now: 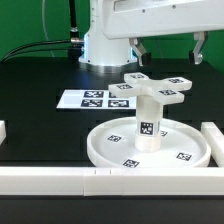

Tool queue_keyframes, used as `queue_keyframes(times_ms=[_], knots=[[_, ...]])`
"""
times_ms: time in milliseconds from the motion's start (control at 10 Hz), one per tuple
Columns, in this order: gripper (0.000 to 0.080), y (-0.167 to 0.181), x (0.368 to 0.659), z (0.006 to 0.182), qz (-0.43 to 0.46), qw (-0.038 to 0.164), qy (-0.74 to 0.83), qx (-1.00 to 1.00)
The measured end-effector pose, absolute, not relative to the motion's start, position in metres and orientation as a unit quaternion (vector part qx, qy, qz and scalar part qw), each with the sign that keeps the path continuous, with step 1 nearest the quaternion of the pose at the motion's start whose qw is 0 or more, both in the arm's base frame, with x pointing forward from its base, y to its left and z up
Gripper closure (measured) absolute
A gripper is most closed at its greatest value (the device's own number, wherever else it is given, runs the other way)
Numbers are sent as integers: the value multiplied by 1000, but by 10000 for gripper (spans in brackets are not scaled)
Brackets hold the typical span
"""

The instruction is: Assemble round table

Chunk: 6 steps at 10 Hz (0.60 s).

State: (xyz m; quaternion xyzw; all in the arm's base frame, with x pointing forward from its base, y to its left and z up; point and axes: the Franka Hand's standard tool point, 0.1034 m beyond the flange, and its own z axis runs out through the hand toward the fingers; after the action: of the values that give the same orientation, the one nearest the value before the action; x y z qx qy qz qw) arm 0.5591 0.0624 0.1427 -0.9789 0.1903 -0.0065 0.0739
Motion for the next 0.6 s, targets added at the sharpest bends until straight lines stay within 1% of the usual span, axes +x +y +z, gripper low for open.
queue_keyframes(times_ms=[100, 300, 600], knots=[[150, 63, 562, 143, -6, 62, 123, -990], [150, 61, 564, 143, 9, 62, 27, -998], [150, 61, 564, 141, 2, 63, -74, -995]])
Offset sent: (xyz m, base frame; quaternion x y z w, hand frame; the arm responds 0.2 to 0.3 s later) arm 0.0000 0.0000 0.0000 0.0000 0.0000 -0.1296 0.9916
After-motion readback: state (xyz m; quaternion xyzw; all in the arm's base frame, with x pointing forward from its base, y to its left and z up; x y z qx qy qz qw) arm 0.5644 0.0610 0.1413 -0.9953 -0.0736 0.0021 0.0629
